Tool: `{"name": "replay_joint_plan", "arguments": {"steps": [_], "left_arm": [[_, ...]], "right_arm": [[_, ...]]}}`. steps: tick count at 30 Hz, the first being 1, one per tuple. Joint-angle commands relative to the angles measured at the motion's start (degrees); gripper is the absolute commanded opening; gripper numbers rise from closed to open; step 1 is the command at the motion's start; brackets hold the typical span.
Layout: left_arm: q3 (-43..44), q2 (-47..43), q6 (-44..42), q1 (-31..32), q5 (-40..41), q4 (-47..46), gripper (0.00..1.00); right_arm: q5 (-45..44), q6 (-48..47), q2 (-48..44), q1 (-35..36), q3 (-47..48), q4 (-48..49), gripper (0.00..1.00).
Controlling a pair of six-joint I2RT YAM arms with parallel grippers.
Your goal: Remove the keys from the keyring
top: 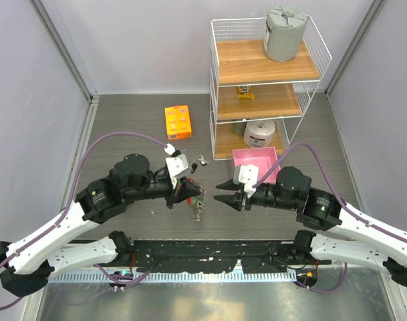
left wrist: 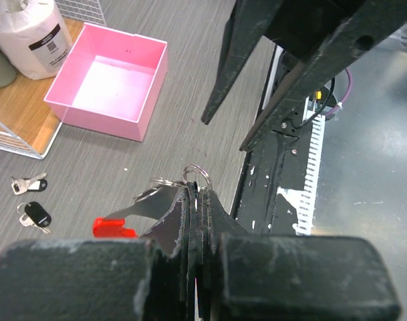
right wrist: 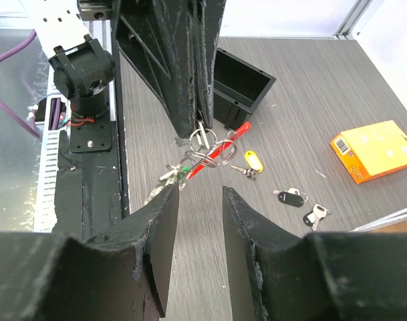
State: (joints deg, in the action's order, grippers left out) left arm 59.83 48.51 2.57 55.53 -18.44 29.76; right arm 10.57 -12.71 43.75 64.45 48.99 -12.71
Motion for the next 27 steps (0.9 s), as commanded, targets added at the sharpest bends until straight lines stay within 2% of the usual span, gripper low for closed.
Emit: {"name": "replay_joint_plan", "arguments": {"steps": [1,11,20,27], "left_arm": [[1.86,-0.79,-0.55,-0.07,-2.57,-4.01,0.00],[2.30,-0.96,-0.37,-0.07,-3.54,-4.18,0.00],[2.22,-1.05,-0.20,-0.07,-4.15,-4.01,0.00],[2.48,-1.31,-0.11,-0.07,-4.77,-3.92,0.00]], "right_arm": [[12.17,-0.38,1.07,-3.97,2.51,-0.03,0.40],[16.68,-3.46,5.03,-4.50,5.32,-1.27,0.38],[13.26,-4.08,4.59,-4.50,5.41,-1.18,0.36],[11.67,-5.74,5.12,-4.50,5.94,-1.53,0.39]]}}
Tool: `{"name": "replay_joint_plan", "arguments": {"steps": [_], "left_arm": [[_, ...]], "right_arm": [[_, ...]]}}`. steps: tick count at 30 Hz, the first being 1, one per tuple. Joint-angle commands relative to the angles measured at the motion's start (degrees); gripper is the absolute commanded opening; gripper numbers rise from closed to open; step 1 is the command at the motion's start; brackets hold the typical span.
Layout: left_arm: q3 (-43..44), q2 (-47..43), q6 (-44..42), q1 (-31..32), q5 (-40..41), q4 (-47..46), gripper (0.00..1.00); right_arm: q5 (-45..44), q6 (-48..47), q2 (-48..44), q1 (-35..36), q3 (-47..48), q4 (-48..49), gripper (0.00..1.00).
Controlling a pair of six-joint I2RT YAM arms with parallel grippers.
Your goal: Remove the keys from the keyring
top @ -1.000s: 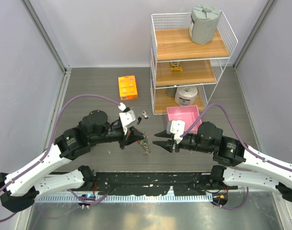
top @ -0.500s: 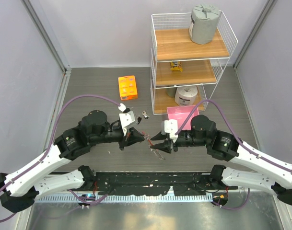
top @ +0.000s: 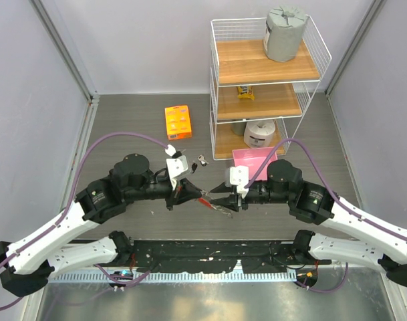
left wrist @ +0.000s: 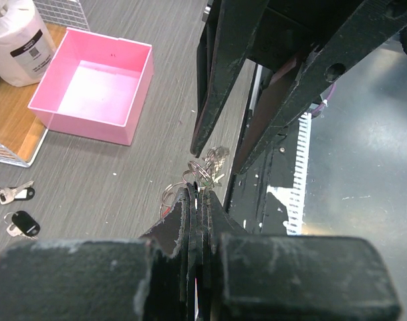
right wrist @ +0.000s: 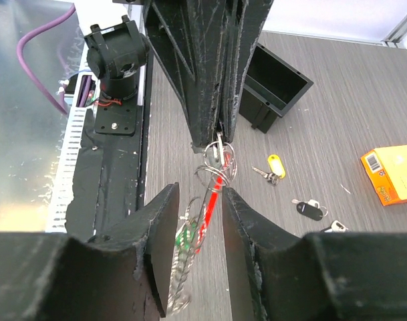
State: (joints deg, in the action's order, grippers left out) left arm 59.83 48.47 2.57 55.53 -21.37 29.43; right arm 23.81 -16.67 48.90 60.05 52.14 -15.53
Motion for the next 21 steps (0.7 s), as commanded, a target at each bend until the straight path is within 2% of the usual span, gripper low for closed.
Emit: {"name": "replay_joint_plan", "arguments": {"steps": [1,12,17,21], "left_arm": [[2.39,-1.18,-0.11,-0.07,-1.92,-3.50,0.00],[2.39,-1.27,-0.02,-0.07,-3.24,-3.85,0.00],[2.66,-1.62,-0.20,-0.16,-2.98,-3.50,0.00],[3.01,-1.97,-0.37,-0.07,-2.80,-2.98,0.00]], "right_arm": [[-1.75,-1.97,0.05,-0.11,2.88,1.20,0.40],[-0.53,-3.81,2.77,-0.11,4.99,0.50,0.40],[0.97,-3.90,3.74,-0.11,4.99,0.06,0.37],[1.41,-4.08,3.92,-0.11,4.99,-0.47,0.29]]}}
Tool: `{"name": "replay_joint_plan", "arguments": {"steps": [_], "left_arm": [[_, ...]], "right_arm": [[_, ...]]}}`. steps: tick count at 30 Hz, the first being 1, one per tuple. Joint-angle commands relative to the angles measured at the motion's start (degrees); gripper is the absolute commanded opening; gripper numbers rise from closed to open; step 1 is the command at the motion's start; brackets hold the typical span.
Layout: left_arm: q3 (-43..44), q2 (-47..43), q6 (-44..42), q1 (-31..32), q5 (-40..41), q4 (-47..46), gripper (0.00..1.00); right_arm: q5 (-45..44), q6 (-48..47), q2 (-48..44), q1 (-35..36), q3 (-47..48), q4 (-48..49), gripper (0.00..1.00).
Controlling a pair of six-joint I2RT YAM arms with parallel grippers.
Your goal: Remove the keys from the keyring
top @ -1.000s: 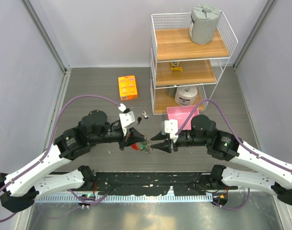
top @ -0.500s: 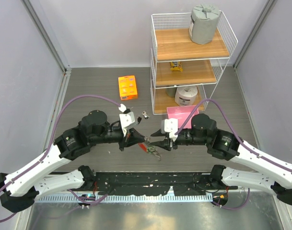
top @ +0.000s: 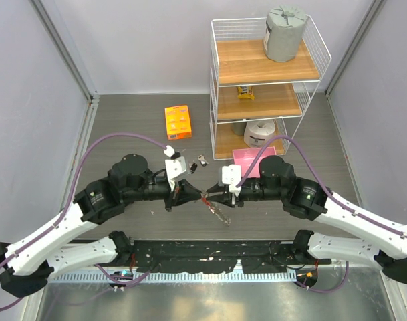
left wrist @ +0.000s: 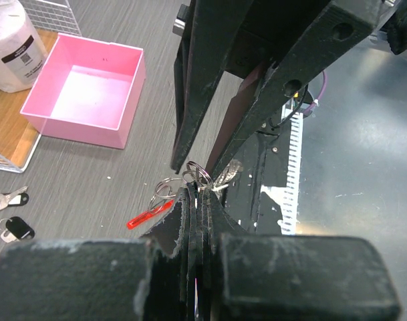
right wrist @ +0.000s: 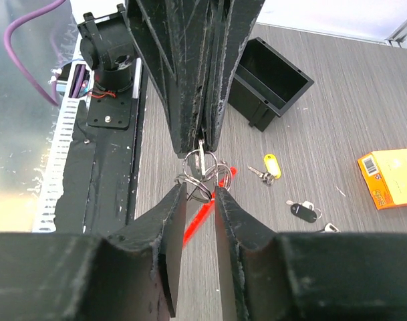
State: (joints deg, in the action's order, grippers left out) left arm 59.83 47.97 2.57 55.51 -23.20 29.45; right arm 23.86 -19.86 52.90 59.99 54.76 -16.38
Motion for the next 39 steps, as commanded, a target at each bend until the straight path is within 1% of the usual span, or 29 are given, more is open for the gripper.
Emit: {"name": "replay_joint_plan", "arguments": {"steps": [1,2,5,9,13,16,21,24,29,31,36,38,39], "left_arm": [[3.01,-1.47,-0.37,-0.05,-0.88,-2.82,0.00],[3.10,-1.56,-0.37,-0.05,-0.79,-2.73,0.00],[3.10,-1.56,-0.63,-0.05,-0.44,-2.56,0.00],[3.10,-1.56,-0.64,-0.05,-0.35,-2.47,0.00],[2.92,-1.64,-0.81,-0.05,-0.09,-2.56,0.00],[2.40,-2.35,-1.07,-0.05,0.96,-2.82,0.00],[1.34,-2.70,-1.16,-0.05,1.84,-3.35,0.00],[0.90,-1.91,-1.07,-0.05,1.76,-3.17,0.00],[-1.82,-2.00,-0.20,-0.05,1.32,-5.19,0.00],[-2.87,-1.91,-0.20,-0.05,1.84,-5.72,0.00],[-7.18,-0.51,0.07,-0.05,2.45,-8.00,0.00],[-8.15,0.11,0.59,-0.05,4.73,-8.01,0.00],[-8.59,0.55,0.60,-0.05,6.57,-7.66,0.00]], "right_arm": [[1.45,-0.80,-0.26,-0.04,2.28,0.39,0.25],[1.46,-0.80,-0.35,-0.13,2.10,0.39,0.24],[1.28,-0.53,-1.13,-0.05,1.66,0.47,0.12],[1.19,1.48,-2.28,-0.13,0.79,1.70,0.05],[0.84,6.83,-3.24,-0.40,-1.05,4.69,0.05],[0.93,10.62,-4.56,-1.36,-2.90,8.63,0.05],[3.12,17.12,-6.06,-2.77,-6.15,14.53,0.05],[3.91,19.76,-7.29,-3.30,-7.91,20.06,0.05],[4.01,24.50,-8.34,-4.26,-9.50,24.89,0.05],[3.13,26.09,-8.96,-4.52,-10.20,26.30,0.05],[-3.36,30.05,-11.15,-6.19,-12.30,29.21,0.05],[-6.27,30.23,-12.21,-6.63,-13.10,29.22,0.05],[-7.93,29.79,-12.12,-6.64,-13.10,27.56,0.05]]}}
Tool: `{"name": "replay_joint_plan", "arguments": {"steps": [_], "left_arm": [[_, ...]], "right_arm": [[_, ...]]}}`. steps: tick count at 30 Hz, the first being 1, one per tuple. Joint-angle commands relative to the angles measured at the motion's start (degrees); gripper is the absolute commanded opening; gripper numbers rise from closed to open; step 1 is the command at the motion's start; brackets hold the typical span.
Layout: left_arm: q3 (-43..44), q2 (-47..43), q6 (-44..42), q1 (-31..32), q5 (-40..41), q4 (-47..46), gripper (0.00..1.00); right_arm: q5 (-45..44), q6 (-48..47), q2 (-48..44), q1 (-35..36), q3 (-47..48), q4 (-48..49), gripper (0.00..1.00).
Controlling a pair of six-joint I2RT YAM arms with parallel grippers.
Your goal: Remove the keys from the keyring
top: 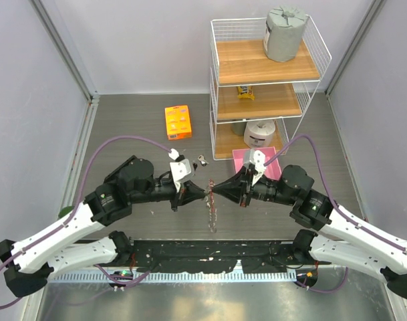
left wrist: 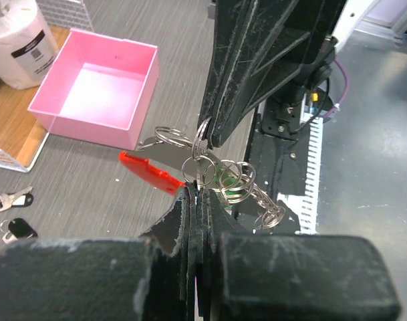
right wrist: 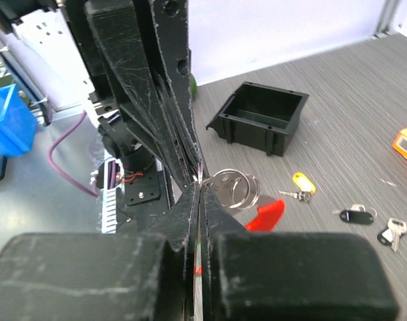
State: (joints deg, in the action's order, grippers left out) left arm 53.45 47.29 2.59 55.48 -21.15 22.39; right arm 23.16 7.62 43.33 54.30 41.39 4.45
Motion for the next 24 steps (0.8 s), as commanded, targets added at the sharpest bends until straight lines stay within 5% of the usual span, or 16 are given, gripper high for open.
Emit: {"name": "replay_joint_plan", "arguments": {"steps": [1,7,12,18,24], "left_arm": [[-2.30,1.58,1.01,-0.11,7.15,-0.25,0.00],[-3.08,4.13,2.69,-2.66,7.72,0.21,0.00],[-5.12,2.46,4.00,-2.66,5.50,-4.82,0.00],[-1.87,0.88,3.30,-2.66,6.12,-3.24,0.00],[0.95,-1.23,2.42,-2.66,3.93,-1.39,0.00]], "right_arm": [[-8.03,1.36,-2.46,-0.95,0.54,5.67,0.05],[-15.68,2.93,-4.56,-1.57,-3.05,4.42,0.05],[-12.36,5.12,-4.66,-1.92,-5.18,6.63,0.05],[-8.39,4.60,-4.74,-1.92,-6.49,7.42,0.28],[-6.90,3.46,-5.62,-1.92,-7.64,6.63,0.35]]}}
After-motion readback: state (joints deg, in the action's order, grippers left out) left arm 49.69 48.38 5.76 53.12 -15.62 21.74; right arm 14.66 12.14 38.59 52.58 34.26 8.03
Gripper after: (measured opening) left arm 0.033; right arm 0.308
